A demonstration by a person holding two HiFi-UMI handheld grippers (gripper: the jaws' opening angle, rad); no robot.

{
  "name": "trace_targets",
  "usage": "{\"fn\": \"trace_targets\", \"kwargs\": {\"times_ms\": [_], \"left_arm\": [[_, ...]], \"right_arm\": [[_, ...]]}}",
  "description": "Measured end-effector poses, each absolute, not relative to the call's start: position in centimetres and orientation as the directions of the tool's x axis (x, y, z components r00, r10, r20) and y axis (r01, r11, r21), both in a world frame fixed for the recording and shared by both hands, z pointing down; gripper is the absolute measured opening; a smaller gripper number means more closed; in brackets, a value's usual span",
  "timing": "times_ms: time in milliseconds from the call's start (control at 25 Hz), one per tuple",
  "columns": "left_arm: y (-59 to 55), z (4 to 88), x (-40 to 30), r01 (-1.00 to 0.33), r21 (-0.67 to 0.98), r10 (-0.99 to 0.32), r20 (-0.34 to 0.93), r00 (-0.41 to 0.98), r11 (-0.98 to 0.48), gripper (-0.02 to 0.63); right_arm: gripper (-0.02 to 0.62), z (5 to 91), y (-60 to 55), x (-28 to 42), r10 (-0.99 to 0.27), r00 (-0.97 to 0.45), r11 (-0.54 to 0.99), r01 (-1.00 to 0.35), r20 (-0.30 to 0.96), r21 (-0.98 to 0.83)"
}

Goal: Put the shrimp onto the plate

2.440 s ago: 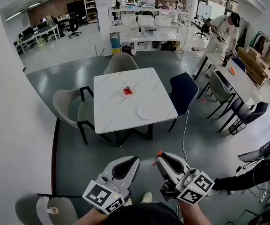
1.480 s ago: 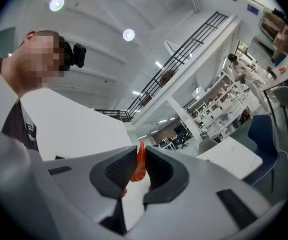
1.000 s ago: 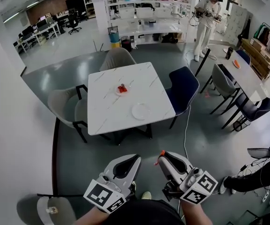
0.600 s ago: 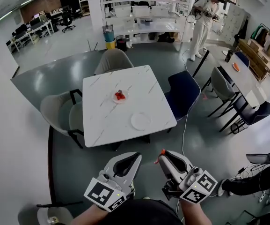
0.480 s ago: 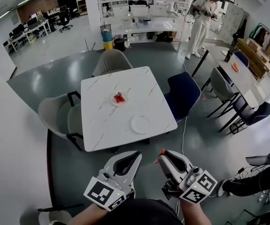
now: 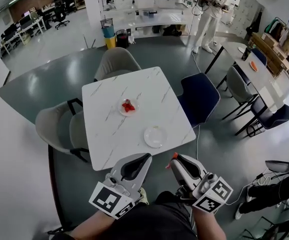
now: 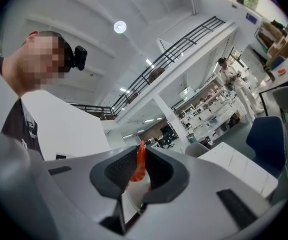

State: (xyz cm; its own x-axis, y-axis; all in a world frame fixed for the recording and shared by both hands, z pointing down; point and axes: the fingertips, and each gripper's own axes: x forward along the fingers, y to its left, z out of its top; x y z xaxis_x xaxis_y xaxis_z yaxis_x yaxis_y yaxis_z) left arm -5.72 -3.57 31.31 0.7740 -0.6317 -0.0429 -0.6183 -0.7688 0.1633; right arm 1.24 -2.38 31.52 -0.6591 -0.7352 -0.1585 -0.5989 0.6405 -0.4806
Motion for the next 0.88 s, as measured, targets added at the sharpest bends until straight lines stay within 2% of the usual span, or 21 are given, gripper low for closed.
{"fn": "trace_targets", "kwargs": {"times_ms": [400,880], "left_arm": [[-11.2,34.0,-5.2,-0.653,0.195,-0.669,-0.023,0.743,-0.732,0.008],[-21.3,39.2,-2.0,-0.723,0.182,-0.733,0.018,0.680,-0.666,0.008]], "right_arm": [[0.055,34.3,-10.7,1.7,-0.710,-0.695,0.645,-0.576,-0.113,-0.502],[0.055,44.9,-21.6,3.8,-0.591,-0.797,0.675,-0.571,0.121,-0.467]]}}
